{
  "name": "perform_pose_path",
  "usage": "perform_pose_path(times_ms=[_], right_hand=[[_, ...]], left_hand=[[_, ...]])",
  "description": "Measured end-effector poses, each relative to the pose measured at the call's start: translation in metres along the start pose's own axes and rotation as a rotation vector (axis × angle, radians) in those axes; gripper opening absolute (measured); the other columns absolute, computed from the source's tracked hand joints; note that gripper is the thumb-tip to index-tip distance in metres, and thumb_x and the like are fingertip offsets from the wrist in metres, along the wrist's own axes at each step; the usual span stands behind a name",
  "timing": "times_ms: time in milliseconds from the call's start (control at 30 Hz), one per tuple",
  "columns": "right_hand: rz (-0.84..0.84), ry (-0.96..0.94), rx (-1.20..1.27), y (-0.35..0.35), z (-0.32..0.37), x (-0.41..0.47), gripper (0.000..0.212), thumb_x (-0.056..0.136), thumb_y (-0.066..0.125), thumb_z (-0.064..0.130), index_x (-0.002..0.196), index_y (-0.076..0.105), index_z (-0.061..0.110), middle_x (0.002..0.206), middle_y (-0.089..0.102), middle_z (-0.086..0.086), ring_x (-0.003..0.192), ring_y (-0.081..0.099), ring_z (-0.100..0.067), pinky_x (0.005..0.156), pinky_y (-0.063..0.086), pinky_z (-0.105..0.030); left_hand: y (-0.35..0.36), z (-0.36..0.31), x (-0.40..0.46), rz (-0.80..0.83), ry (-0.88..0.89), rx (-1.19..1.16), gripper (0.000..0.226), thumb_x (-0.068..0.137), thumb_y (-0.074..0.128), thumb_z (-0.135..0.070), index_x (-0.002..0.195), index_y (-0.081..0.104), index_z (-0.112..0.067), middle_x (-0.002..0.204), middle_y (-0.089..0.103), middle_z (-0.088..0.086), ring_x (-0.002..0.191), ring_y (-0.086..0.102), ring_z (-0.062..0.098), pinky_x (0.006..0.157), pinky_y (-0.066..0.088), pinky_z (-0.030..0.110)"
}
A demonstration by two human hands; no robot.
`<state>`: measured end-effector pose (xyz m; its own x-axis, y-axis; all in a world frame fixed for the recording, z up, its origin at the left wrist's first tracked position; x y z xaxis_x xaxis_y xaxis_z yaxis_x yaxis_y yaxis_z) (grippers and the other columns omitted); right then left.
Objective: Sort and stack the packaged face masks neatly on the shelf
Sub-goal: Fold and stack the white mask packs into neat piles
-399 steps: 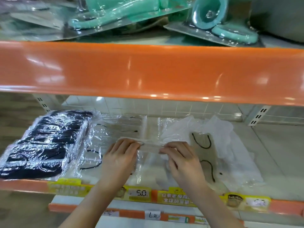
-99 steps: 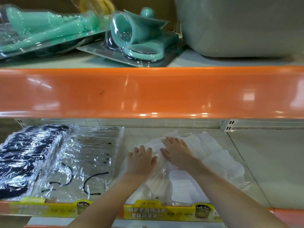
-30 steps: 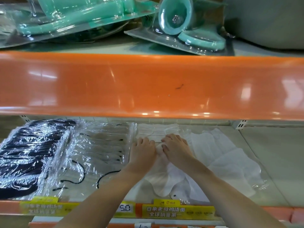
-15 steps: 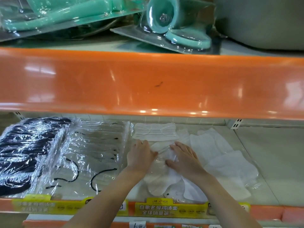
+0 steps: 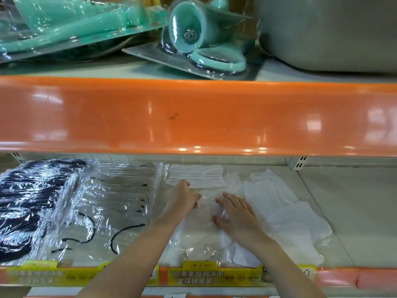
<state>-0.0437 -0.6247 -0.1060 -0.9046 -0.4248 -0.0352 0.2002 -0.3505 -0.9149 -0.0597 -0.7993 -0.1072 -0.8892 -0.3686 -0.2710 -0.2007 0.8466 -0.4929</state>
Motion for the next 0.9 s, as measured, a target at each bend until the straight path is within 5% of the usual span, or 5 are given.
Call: perform_pose_path(times_ms=[67, 300, 567, 633, 900], right_hand=[[-0.008, 0.003, 0.001, -0.001, -0.001, 0.0, 0.051, 0.094, 0.045, 0.05, 0.141, 0.034, 0.035, 0.155, 0.019, 0.015, 0.144, 0.011, -0.007, 0.115, 0.005, -0.028], [-0.024, 0.064, 0.001, -0.004, -0.005, 0.001, 0.055, 0.094, 0.045, 0.05, 0.144, 0.029, 0.033, 0.155, 0.018, 0.015, 0.143, 0.013, -0.009, 0.114, 0.008, -0.026], [0.01, 0.155, 0.013, -0.013, -0.016, 0.002, 0.06, 0.092, 0.05, 0.046, 0.146, 0.03, 0.027, 0.156, 0.021, 0.01, 0.143, 0.016, -0.015, 0.114, 0.015, -0.032], [0.021, 0.179, 0.011, -0.014, -0.017, 0.003, 0.059, 0.093, 0.05, 0.045, 0.145, 0.032, 0.026, 0.155, 0.023, 0.009, 0.143, 0.016, -0.015, 0.114, 0.017, -0.033], [-0.079, 0.224, 0.124, -0.024, -0.021, 0.008, 0.055, 0.094, 0.054, 0.032, 0.144, 0.034, 0.019, 0.145, 0.038, -0.001, 0.134, 0.034, -0.02, 0.107, 0.032, -0.036]], left_hand=[[0.002, 0.0, 0.0, 0.026, -0.056, -0.134, 0.04, 0.082, 0.064, 0.0, 0.119, 0.047, -0.004, 0.074, 0.059, 0.01, 0.057, 0.058, 0.017, 0.061, 0.051, 0.028], [-0.017, -0.013, -0.006, 0.062, 0.124, 0.0, 0.018, 0.082, 0.055, 0.008, 0.092, 0.065, -0.003, 0.055, 0.053, 0.003, 0.044, 0.047, 0.01, 0.05, 0.036, 0.019], [-0.042, -0.034, -0.021, -0.129, 0.381, 0.176, 0.028, 0.081, 0.058, -0.001, 0.075, 0.062, -0.028, 0.068, 0.057, -0.017, 0.064, 0.052, 0.001, 0.057, 0.037, 0.015], [-0.051, -0.041, -0.028, -0.195, 0.424, 0.121, 0.027, 0.081, 0.057, 0.0, 0.075, 0.062, -0.026, 0.07, 0.057, -0.018, 0.064, 0.051, -0.003, 0.054, 0.033, 0.008], [-0.092, -0.045, -0.044, -0.346, 0.446, -0.274, 0.032, 0.089, 0.051, 0.003, 0.077, 0.061, -0.026, 0.068, 0.061, -0.006, 0.063, 0.055, 0.014, 0.054, 0.04, 0.025]])
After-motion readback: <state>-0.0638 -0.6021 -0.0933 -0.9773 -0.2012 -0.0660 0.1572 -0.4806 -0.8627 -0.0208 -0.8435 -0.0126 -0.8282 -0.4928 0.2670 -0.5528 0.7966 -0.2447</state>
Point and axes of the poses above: each hand's wrist, its own x-axis towards the middle knuckle, its own y-axis out of the palm, z = x × y, the point moved 5 cm from there along x, towards the middle knuckle
